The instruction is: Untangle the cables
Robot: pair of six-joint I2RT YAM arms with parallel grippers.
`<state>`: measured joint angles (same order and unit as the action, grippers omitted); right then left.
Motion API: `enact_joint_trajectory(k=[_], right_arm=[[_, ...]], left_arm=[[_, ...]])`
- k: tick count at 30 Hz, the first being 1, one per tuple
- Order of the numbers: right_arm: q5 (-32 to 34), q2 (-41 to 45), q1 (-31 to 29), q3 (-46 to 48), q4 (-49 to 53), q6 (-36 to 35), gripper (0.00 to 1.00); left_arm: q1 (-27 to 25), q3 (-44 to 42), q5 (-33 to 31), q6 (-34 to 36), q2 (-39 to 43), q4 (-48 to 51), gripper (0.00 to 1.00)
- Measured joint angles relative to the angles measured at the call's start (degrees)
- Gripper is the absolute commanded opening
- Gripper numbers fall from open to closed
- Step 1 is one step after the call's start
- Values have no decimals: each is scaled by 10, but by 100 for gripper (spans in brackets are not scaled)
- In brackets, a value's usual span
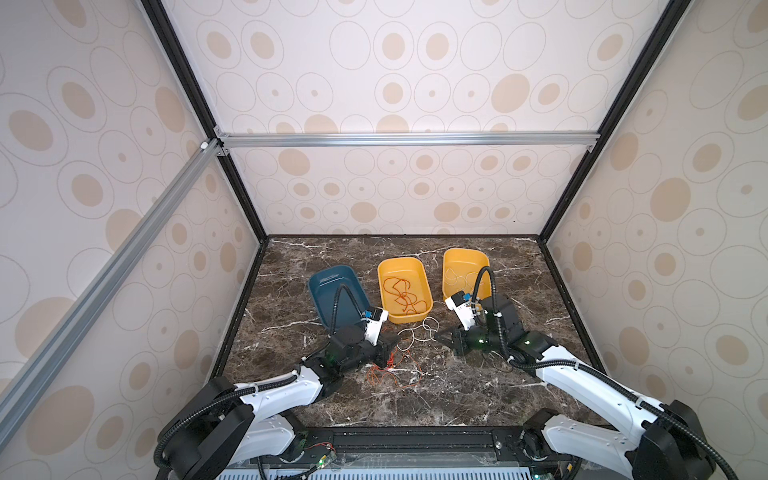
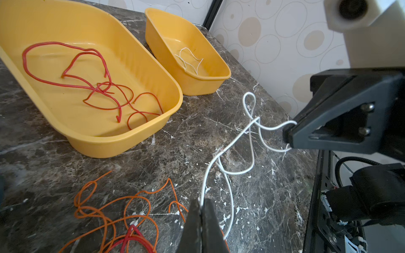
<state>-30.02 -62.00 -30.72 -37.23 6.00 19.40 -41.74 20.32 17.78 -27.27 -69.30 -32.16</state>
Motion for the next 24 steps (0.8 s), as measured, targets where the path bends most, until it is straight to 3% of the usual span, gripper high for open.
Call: enact_joint_trajectory(k=[24], right_arm=[[88,55,2,-33,-5,33,5]], left_arm=[[-14,32,-18,67,-26,107,0]])
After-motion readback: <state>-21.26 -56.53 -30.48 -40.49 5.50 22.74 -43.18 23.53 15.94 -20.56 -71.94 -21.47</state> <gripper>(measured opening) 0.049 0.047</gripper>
